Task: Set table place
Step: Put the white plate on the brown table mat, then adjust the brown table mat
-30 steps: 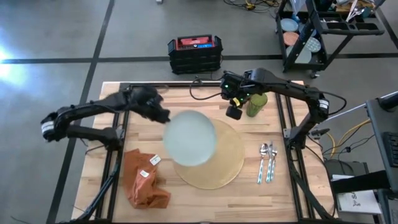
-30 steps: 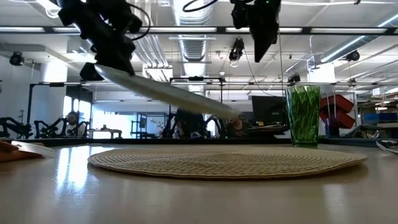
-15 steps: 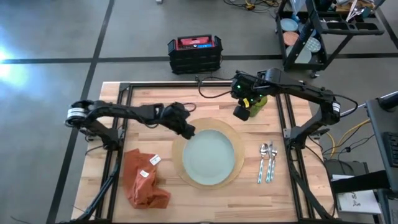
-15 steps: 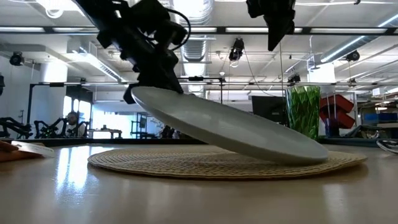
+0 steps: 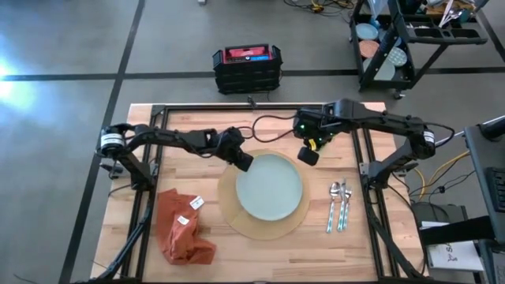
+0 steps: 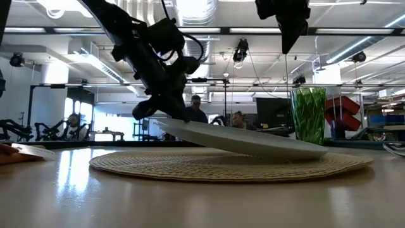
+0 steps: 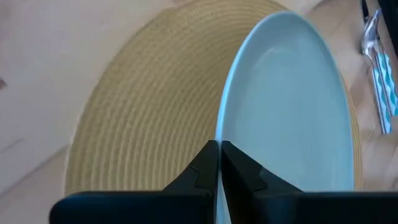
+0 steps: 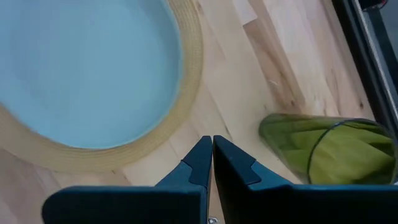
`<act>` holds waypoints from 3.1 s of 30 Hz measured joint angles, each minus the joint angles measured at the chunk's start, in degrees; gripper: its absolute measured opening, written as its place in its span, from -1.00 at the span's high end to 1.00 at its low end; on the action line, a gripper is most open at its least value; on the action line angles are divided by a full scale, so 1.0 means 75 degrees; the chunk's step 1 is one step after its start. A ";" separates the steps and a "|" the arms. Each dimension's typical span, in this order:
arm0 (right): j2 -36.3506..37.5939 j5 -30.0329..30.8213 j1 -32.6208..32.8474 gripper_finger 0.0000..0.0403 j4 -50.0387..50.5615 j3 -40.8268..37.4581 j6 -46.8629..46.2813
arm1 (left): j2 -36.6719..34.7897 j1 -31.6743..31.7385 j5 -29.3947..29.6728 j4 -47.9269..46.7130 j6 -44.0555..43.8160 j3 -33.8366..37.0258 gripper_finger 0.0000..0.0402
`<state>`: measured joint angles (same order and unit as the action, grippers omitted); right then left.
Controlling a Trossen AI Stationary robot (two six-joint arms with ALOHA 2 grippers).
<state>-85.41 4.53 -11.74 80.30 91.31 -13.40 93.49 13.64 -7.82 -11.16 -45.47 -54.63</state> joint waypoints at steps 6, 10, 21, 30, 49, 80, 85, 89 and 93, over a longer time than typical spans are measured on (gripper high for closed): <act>0.0000 0.0001 0.0101 1.00 0.0001 0.0000 -0.0046 | -0.0013 0.0012 -0.0094 -0.0254 0.0139 0.0000 1.00; 0.0000 0.0007 0.0098 1.00 -0.0001 0.0000 -0.0022 | -0.0091 -0.0097 -0.0233 -0.0639 0.0170 0.0000 1.00; -0.0003 0.0030 0.0095 1.00 -0.0255 0.0000 0.0095 | -0.0226 -0.0199 -0.0050 -0.0887 0.0204 0.0000 0.96; -0.0003 0.0028 0.0095 1.00 -0.0252 0.0000 0.0124 | -0.0226 -0.0199 -0.0031 -0.0854 0.0362 0.0000 0.82; -0.0017 -0.1062 0.0463 1.00 -0.2408 -0.2011 -0.0597 | -0.0221 -0.0082 0.1621 -0.1658 0.0763 0.0137 0.80; -0.0012 -0.0584 0.0515 1.00 -0.1944 -0.0557 -0.0757 | 0.1604 0.1245 0.1175 -0.0395 0.1286 -0.0054 0.90; -0.0013 -0.0581 0.0515 1.00 -0.1975 -0.0557 -0.0881 | 0.1782 0.2049 0.1373 -0.0129 0.1568 -0.0276 0.90; -0.0131 -0.0584 0.0515 1.00 -0.1959 -0.0554 -0.1019 | 0.1803 0.2567 0.1379 0.0017 0.1701 -0.0523 0.90; -0.0236 -0.0576 0.0515 1.00 -0.2095 -0.0536 -0.1029 | 0.1844 0.2896 0.1395 -0.0107 0.1984 -0.0854 0.90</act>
<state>-87.18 0.21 -7.88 64.59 87.29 -21.11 107.31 35.36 2.64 -11.96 -30.58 -61.04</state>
